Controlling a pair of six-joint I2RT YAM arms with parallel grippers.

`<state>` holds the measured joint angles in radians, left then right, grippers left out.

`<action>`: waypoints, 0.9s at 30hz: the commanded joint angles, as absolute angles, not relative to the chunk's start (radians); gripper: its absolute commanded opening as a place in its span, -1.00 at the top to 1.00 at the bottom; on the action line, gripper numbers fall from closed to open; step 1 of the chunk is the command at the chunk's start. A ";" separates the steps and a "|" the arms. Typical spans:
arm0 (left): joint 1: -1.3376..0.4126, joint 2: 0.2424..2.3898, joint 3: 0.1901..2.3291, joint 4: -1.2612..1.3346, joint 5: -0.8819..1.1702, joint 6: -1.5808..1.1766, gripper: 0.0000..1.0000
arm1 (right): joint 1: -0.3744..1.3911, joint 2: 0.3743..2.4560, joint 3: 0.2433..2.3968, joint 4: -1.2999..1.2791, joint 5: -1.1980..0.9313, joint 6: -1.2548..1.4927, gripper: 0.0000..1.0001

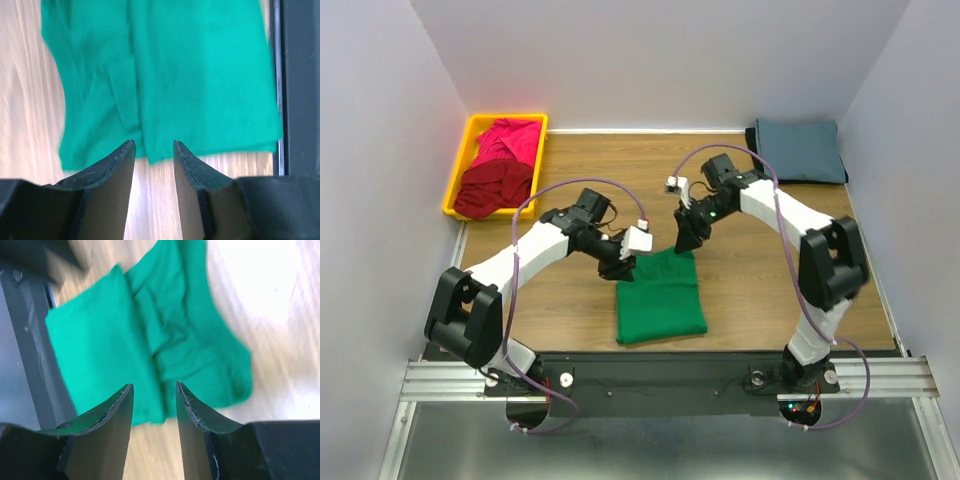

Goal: Fold and stack the t-shirts
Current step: Fold the tshirt

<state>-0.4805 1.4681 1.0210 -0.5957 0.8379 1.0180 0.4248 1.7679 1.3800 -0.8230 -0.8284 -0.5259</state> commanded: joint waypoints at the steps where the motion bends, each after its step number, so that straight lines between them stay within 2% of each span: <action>1: -0.586 1.451 1.046 -0.503 0.816 0.947 0.04 | 0.420 1.928 1.492 -0.781 -0.908 -0.445 0.12; 4: -0.638 1.485 1.042 -0.391 0.766 0.894 0.03 | 0.420 2.028 1.555 -0.723 -0.934 -0.347 0.14; 9: -0.683 1.589 1.069 -0.336 0.723 0.848 -0.12 | 0.422 2.126 1.614 -0.612 -0.920 -0.241 0.17; 16: -0.715 1.657 1.068 -0.314 0.716 0.857 -0.11 | 0.423 2.210 1.574 -0.554 -0.945 -0.186 0.19; 19: -0.729 1.686 1.068 -0.311 0.712 0.861 -0.05 | 0.423 2.230 1.557 -0.534 -0.954 -0.178 0.23; 22: -0.733 1.712 1.072 -0.316 0.704 0.865 0.13 | 0.423 2.246 1.540 -0.526 -0.963 -0.175 0.24; 23: -0.733 1.716 1.078 -0.324 0.707 0.868 0.30 | 0.423 2.249 1.529 -0.526 -0.963 -0.176 0.26; 27: -0.738 1.698 1.089 -0.348 0.709 0.870 0.69 | 0.422 2.264 1.508 -0.522 -0.968 -0.183 0.28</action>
<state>-0.7322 1.7271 1.0439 -0.3244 0.6987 0.8654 0.4244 2.2288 1.5486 -0.5507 -0.9878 -0.1753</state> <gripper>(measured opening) 0.241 0.365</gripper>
